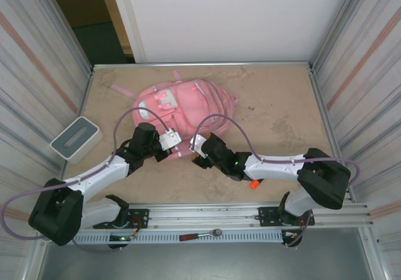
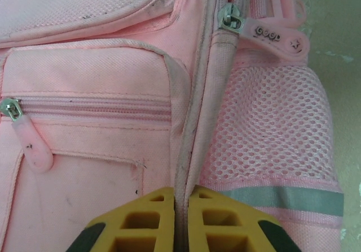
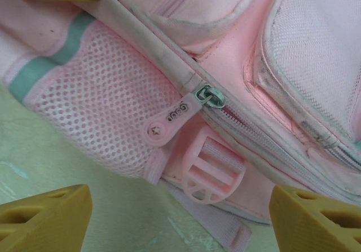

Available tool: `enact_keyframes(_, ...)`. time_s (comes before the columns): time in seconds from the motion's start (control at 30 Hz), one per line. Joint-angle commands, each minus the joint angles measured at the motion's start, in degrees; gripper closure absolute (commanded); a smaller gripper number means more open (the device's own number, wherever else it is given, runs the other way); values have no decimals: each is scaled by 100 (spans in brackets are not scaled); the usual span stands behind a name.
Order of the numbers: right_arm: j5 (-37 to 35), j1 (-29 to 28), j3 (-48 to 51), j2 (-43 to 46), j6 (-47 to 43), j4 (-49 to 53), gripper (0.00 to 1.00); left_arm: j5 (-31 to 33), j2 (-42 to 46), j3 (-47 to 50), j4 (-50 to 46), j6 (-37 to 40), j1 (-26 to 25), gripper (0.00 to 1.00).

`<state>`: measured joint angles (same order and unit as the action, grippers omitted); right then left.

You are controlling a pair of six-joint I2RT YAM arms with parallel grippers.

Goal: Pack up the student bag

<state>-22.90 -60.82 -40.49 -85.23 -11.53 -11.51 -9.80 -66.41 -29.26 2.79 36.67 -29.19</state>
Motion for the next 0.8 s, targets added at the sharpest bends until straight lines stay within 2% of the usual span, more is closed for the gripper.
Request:
enact_keyframes(0.0,-486,-62,-299,-231,-334,-318,19,-476,181,-159,-231,-188,1,100)
enact_keyframes(0.27,-773,-114,-606,-723,-567,-462,18,-494,164,-173,-229,-206,1,100)
enact_keyframes(0.4,-957,-150,-689,-869,-720,-575,20,-481,146,-177,-226,-220,0,100)
enact_keyframes(0.63,-1118,-260,-740,-881,-928,-589,33,-470,82,-203,-230,-222,-1,100)
enact_keyframes(0.77,-1112,-282,-733,-805,-961,-563,46,-461,23,-226,-243,-226,-1,100)
